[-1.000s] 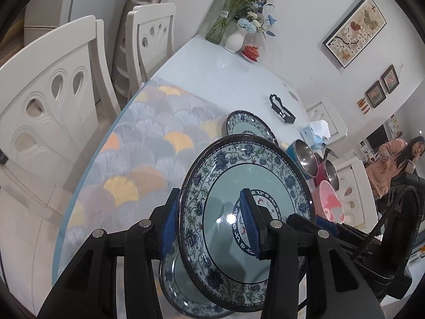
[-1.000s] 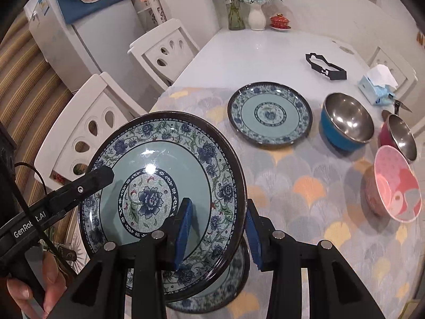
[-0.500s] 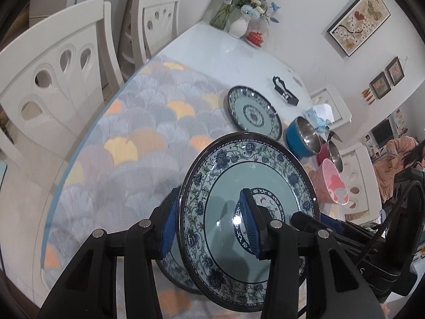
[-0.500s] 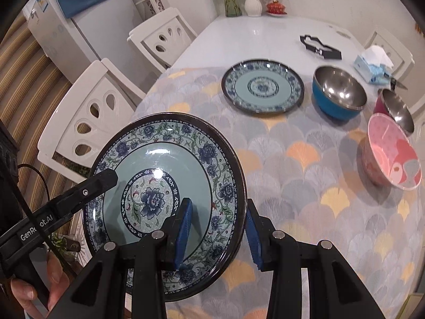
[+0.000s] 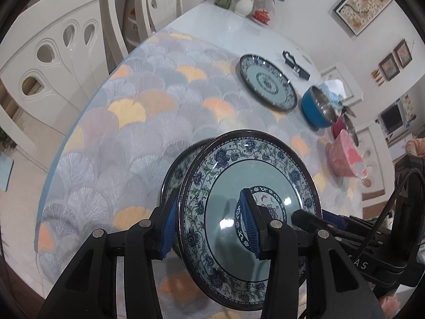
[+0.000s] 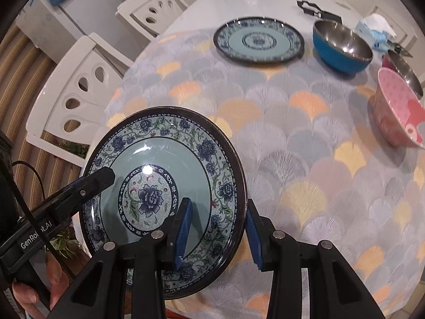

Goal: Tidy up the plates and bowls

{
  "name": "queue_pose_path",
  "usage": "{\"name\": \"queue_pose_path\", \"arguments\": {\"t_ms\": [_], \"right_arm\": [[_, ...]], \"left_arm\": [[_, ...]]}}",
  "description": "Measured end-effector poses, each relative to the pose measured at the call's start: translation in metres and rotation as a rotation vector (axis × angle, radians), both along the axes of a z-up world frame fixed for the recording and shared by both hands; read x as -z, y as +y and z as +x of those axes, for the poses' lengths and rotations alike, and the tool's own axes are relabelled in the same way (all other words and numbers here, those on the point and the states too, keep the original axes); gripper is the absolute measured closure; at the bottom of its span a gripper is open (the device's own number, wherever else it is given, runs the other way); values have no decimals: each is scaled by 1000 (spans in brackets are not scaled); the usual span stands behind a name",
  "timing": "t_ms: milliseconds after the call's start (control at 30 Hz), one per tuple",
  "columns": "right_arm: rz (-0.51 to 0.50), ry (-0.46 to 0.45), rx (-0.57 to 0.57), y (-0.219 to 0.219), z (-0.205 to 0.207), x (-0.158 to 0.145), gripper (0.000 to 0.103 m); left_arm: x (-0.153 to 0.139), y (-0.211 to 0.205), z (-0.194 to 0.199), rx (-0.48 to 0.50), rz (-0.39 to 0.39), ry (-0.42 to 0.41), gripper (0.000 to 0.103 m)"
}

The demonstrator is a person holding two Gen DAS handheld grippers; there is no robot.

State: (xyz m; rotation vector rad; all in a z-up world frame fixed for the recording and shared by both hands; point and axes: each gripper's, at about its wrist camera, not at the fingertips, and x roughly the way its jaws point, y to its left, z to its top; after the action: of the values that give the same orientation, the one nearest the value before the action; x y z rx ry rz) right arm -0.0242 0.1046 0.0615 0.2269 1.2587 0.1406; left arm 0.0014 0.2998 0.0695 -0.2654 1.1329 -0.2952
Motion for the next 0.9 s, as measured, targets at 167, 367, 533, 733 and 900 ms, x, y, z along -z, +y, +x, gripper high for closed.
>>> {"name": "queue_pose_path", "arguments": {"t_ms": [167,367,533,733,900], "right_arm": [[-12,32,-1,2,-1,15,64],[-12,63,0,3,0,28,64],[-7,78,-6,6,2,34,64],[0,91,9,0,5,39,64],[4,69,7,-4,5,29,64]], "left_arm": [[17,-2,3,17,26,30,63],[28,-3,9,37,41,52,63],[28,-3,16,57,65,42,63],[25,-8,33,119,95,18,62],[12,-4,43,105,94,-22,62]]}}
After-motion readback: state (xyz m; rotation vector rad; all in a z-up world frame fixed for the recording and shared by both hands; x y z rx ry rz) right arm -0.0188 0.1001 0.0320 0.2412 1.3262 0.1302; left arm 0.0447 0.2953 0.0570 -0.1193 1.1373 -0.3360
